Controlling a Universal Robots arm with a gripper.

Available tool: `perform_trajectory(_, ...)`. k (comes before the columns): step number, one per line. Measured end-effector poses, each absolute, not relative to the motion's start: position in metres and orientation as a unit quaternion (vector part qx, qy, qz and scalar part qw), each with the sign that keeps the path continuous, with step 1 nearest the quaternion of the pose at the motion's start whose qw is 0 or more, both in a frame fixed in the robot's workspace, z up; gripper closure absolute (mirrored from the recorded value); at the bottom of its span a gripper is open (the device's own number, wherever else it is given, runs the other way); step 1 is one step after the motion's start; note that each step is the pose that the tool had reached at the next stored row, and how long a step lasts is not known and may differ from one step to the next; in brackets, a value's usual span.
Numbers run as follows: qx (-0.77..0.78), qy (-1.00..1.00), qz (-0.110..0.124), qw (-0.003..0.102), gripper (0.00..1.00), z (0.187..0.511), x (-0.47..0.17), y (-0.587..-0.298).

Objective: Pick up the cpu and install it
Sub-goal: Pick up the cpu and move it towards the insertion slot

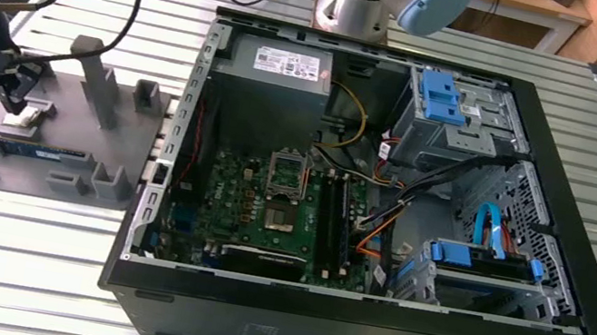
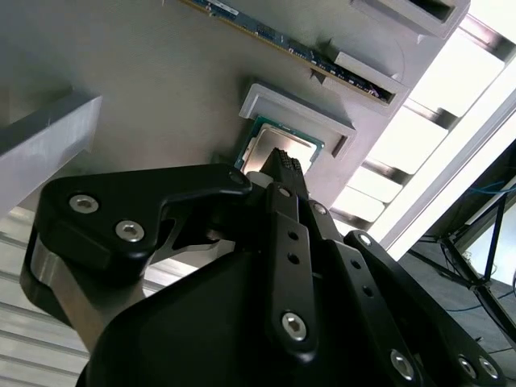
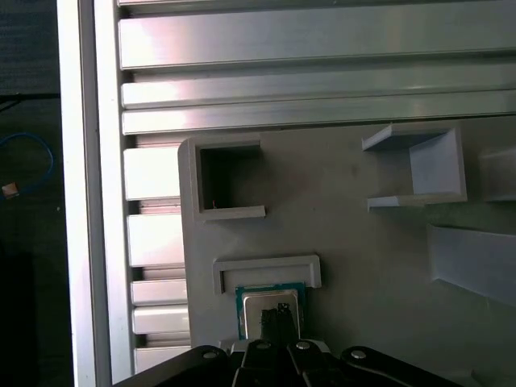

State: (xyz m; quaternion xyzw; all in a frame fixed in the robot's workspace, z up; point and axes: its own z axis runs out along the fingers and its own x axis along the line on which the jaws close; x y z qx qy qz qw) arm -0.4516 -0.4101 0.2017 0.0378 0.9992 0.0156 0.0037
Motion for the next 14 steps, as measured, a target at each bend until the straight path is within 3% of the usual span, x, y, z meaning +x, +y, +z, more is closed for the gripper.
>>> perform_trajectory(6,0.038,0.999,0.016,0.004,0.89,0.2017,-0.4516,-0.4101)
perform_trajectory(10,0.038,0.999,0.016,0.004,0.77,0.2016,-0.4516,-0.4101)
perform_trajectory(12,0.038,0.999,0.016,0.004,0.65,0.2016,-0.4515,-0.4101)
perform_trajectory(14,0.038,0.999,0.015,0.004,0.59,0.2016,-0.4516,-0.4101)
